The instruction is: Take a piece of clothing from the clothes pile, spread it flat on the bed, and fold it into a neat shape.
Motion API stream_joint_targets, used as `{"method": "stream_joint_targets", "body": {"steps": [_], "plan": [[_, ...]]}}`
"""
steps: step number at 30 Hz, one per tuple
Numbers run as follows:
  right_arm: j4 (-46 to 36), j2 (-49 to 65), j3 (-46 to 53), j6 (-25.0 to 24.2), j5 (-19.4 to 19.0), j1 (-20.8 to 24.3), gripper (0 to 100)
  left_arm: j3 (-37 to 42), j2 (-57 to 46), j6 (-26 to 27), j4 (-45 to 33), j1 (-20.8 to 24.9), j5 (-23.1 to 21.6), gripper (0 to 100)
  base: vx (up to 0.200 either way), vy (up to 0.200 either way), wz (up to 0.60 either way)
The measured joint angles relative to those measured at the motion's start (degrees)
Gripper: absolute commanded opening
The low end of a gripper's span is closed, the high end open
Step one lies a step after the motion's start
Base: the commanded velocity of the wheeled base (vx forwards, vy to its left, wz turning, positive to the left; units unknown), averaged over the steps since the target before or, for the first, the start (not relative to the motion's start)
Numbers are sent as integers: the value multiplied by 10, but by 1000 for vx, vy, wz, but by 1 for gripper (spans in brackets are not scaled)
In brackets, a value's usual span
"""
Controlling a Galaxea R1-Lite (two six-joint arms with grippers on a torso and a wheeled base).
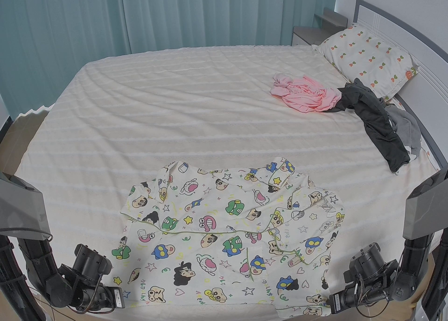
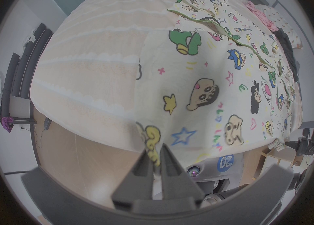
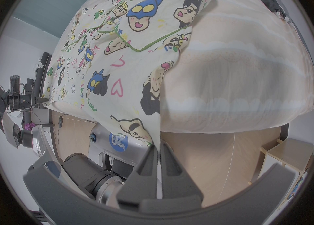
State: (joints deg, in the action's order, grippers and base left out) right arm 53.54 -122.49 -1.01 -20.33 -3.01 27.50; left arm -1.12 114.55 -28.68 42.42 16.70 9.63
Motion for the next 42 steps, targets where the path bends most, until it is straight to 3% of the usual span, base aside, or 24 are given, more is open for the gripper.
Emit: {"method": "stream_joint_targets", "body": {"steps": [1, 2, 13, 21, 28, 35, 39, 42], "plan": [[0, 0, 0, 0, 0, 0, 0, 0, 0, 0, -1, 0, 0, 100, 0, 0, 0], [-1, 0, 0, 0, 0, 0, 100, 0, 0, 0, -1, 0, 0, 100, 0, 0, 0], [-1, 29, 0, -10, 2, 1, 100, -4, -18, -1, 2, -14, 3, 100, 0, 0, 0], [1, 162, 0, -35, -13, -9, 100, -55, -106, -20, 1, -42, -4, 100, 0, 0, 0], [3, 260, 0, -54, -28, -11, 100, -214, -133, -57, -21, -37, -5, 100, 0, 0, 0], [3, 300, 0, -60, -33, -5, 100, -410, -82, -66, -118, -17, 16, 100, 0, 0, 0], [1, 318, 0, -62, -34, 0, 100, -503, -15, -38, -155, -3, 54, 100, 0, 0, 0], [-7, 328, 0, -64, -35, 3, 100, -559, 47, 24, -171, 6, 88, 100, 0, 0, 0]]}}
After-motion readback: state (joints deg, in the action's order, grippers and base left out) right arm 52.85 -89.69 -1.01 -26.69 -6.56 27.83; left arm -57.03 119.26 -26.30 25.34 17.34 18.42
